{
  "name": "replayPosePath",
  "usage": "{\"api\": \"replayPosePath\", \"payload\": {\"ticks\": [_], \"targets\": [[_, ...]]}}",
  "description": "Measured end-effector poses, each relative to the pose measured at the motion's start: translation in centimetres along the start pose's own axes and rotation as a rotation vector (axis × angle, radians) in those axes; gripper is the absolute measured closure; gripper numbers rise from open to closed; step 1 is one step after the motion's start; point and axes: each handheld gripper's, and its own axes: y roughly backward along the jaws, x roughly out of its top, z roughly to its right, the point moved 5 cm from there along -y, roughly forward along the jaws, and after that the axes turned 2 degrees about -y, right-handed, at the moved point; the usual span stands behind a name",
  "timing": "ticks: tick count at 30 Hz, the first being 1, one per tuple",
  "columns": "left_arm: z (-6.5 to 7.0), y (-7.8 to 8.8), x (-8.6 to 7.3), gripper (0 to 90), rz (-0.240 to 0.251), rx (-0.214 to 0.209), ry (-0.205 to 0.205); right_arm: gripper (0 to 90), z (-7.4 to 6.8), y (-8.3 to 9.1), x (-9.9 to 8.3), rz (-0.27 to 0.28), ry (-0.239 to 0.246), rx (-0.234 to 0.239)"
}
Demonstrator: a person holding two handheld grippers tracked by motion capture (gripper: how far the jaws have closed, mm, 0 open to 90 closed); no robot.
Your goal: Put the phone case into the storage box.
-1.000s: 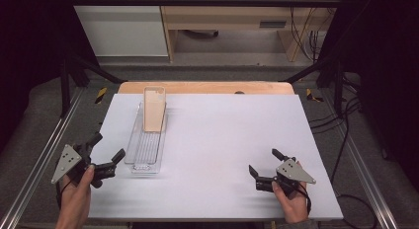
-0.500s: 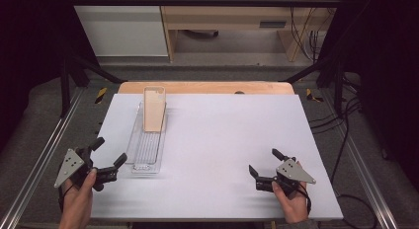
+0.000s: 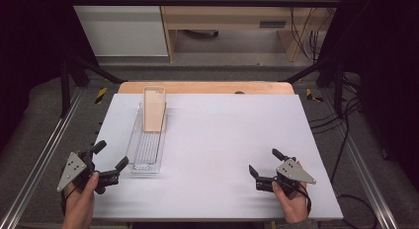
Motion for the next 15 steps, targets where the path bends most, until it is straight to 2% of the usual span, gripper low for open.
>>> {"api": "replayPosePath", "payload": {"ticks": [15], "targets": [[0.65,-0.18,-0.84,1.3,-0.013,-0.023,-0.001,2.3,0.00,0.01,0.01,0.001,0.002,0.000]]}}
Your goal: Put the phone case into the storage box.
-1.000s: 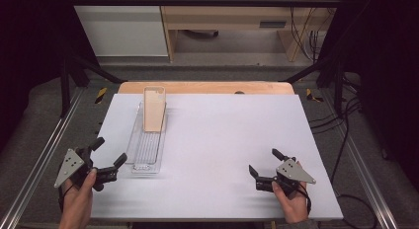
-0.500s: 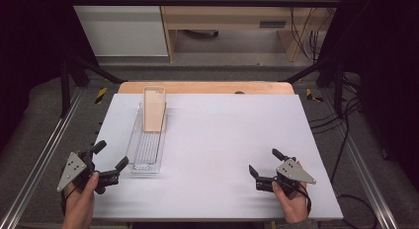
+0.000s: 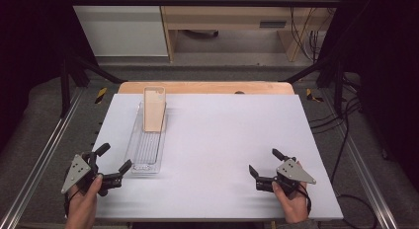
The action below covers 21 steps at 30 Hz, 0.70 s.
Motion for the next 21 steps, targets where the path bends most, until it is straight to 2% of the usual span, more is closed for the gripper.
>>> {"api": "replayPosePath", "payload": {"ticks": [16,21], "targets": [[0.6,-0.2,-0.9,1.4,-0.014,-0.022,-0.019,2.3,0.1,0.1,0.0,0.003,0.000,-0.003],[0.8,-0.2,-1.1,1.4,-0.019,-0.029,-0.037,2.3,0.1,0.1,0.0,0.003,0.002,-0.004]]}}
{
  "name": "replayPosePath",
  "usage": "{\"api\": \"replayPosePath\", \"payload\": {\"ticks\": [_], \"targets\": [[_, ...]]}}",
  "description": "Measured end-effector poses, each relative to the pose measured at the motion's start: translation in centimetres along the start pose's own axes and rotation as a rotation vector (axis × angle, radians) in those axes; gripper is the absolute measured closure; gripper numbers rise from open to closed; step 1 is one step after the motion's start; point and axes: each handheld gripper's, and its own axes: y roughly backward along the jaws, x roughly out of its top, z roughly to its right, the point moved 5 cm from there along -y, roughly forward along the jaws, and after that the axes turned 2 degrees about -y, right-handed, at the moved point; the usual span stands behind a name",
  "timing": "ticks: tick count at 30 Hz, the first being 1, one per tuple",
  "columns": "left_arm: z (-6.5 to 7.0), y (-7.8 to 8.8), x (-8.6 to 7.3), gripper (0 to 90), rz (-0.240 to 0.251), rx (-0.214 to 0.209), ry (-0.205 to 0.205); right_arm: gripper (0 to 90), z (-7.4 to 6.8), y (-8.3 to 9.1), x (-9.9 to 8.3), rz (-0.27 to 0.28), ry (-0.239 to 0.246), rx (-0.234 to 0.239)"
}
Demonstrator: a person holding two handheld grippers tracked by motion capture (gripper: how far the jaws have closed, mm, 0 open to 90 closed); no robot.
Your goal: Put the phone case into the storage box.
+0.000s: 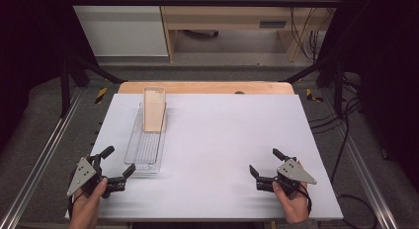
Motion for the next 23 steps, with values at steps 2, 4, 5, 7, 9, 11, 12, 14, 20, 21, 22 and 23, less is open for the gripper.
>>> {"api": "replayPosePath", "payload": {"ticks": [2,4,5,7,9,11,12,14,20,21,22,23], "targets": [[0.1,0.0,-0.1,1.4,-0.003,-0.004,-0.005,2.3,0.0,0.0,0.0,0.001,0.001,0.000],[0.2,-0.1,-0.2,1.4,-0.003,-0.008,-0.008,2.3,0.1,0.0,0.0,0.002,0.001,-0.001],[0.2,-0.2,-0.2,1.4,-0.004,-0.010,-0.008,2.4,0.1,0.1,0.0,0.003,0.001,-0.003],[0.2,-0.2,-0.4,1.4,-0.004,-0.010,-0.008,2.3,0.3,0.1,0.0,0.006,-0.001,-0.007],[0.2,-0.2,-0.5,1.3,-0.005,-0.009,-0.004,2.3,0.4,0.2,0.1,0.010,-0.005,-0.010],[0.1,-0.1,-0.5,1.3,0.005,-0.009,0.004,2.3,0.6,0.4,0.1,0.019,-0.008,-0.014],[0.1,-0.1,-0.5,1.3,0.007,-0.009,0.005,2.3,0.7,0.4,0.1,0.023,-0.009,-0.015],[0.1,-0.1,-0.6,1.3,0.006,-0.011,0.005,2.2,0.8,0.5,0.2,0.031,-0.008,-0.016],[-0.1,0.1,-0.5,1.2,0.028,0.003,0.023,2.2,1.3,0.7,0.1,0.045,-0.009,-0.024],[-0.1,0.1,-0.5,1.2,0.028,0.003,0.023,2.2,1.4,0.7,0.1,0.045,-0.008,-0.026],[-0.2,0.0,-0.5,1.2,0.036,0.006,0.031,2.2,1.5,0.8,0.0,0.044,-0.007,-0.030],[-0.2,0.0,-0.5,1.1,0.036,0.006,0.031,2.2,1.6,0.8,0.0,0.043,-0.007,-0.032]]}}
